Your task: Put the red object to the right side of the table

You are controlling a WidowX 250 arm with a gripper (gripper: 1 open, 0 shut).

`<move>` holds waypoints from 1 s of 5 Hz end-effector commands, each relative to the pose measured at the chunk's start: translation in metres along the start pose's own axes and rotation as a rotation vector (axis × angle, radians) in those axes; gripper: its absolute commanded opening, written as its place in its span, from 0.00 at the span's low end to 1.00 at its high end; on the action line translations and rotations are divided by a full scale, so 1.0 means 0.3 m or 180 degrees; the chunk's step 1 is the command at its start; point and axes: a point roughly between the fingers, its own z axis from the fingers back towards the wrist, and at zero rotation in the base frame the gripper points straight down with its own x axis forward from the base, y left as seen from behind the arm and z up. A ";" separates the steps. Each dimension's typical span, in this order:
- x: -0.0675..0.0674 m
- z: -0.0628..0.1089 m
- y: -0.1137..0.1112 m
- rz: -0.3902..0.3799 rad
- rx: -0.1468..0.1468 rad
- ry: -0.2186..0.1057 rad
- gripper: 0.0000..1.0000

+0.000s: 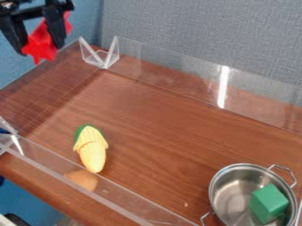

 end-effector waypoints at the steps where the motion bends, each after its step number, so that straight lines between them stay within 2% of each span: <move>1: -0.058 0.008 -0.048 -0.0179 0.0018 -0.0076 0.00; 2: -0.122 -0.024 -0.107 -0.0336 0.0008 -0.0028 0.00; 3: -0.125 -0.082 -0.137 -0.0406 0.0062 -0.0005 0.00; 4: -0.070 -0.115 -0.154 -0.0385 0.0104 -0.0008 0.00; 5: 0.009 -0.132 -0.139 -0.0288 0.0231 -0.0015 0.00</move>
